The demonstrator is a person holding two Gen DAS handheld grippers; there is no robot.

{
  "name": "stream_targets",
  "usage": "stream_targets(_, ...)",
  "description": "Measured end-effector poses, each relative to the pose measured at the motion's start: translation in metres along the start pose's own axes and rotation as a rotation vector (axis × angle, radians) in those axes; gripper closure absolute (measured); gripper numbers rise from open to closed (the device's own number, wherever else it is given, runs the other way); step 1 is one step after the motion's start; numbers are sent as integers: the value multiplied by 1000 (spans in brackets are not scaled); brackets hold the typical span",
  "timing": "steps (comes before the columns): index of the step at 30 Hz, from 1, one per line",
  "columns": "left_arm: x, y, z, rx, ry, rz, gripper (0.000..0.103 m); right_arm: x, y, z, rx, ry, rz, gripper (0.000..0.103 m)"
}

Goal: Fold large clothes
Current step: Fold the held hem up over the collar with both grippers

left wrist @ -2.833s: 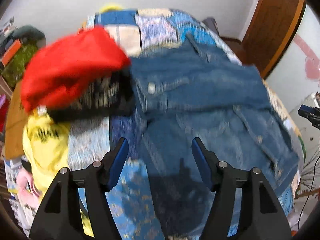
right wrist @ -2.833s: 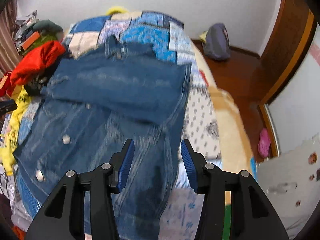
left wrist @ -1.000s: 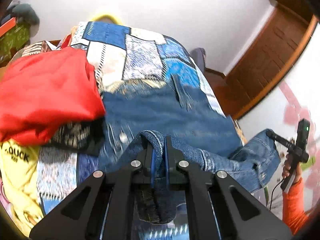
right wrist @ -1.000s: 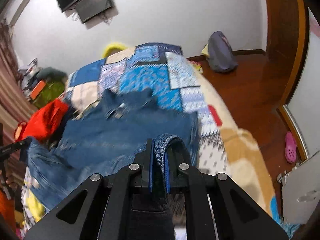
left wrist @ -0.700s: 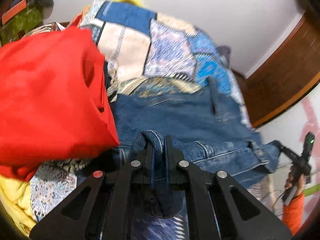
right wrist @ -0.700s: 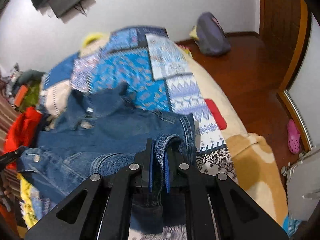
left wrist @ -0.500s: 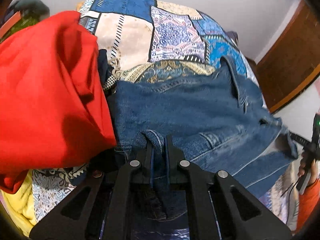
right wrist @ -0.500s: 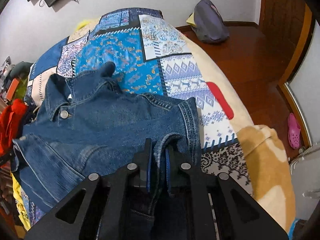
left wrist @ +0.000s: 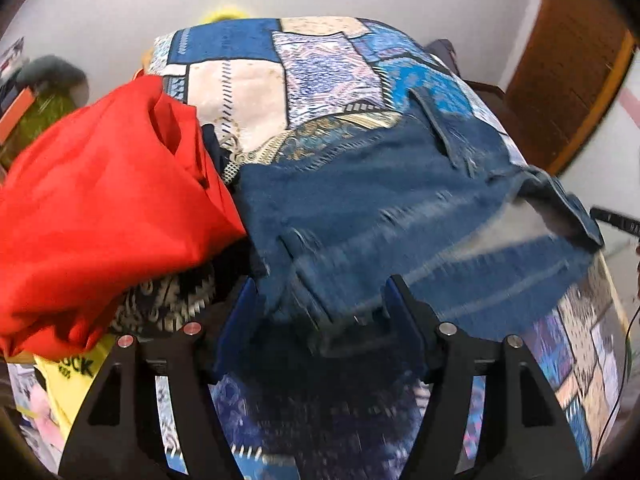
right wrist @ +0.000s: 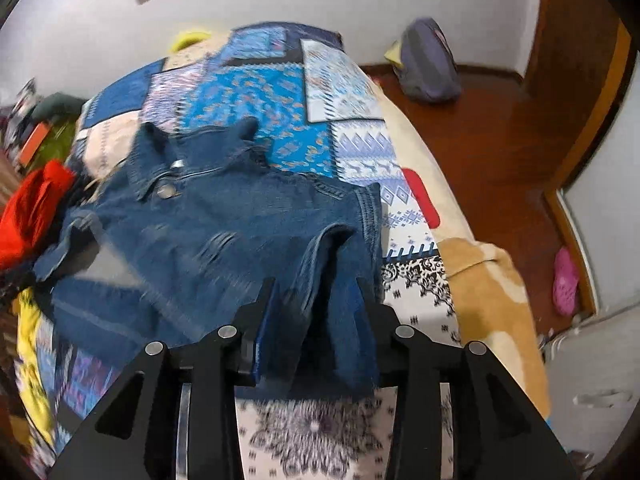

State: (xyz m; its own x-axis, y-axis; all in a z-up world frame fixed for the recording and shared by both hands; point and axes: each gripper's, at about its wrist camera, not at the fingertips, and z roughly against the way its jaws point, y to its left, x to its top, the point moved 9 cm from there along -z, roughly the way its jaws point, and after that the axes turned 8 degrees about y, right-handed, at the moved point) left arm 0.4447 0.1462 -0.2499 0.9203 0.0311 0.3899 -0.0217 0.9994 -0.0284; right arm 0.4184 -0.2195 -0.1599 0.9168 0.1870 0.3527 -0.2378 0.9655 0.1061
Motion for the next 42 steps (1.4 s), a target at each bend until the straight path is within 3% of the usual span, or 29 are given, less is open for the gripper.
stream_targets(6,-24,-32,11,-39,0,-59,37,-26,43,18,60,0,93,67)
stream_targets(14,-34,-79,-16,-92,52,-93,37,-50,109,-13,132,68,189,67)
stream_targets(20,-25,-83,-40,-27,44,-116,37,-47,134,-44,116,95,217,67)
stream_targets(25,3,-68,-49,9,20,-106,37,-24,137,-52,87,72,234,67)
stream_targets(33,86,-26,-65,132,-8,-59,37,65,119,-61,-8,-1,137,67)
stream_targets(38,130,-10,-33,201,-128,-15,37,102,111,-30,-74,-130,84,67)
stream_targets(42,136,-10,-12,170,-166,-10,37,103,115,-12,-52,-161,101,67)
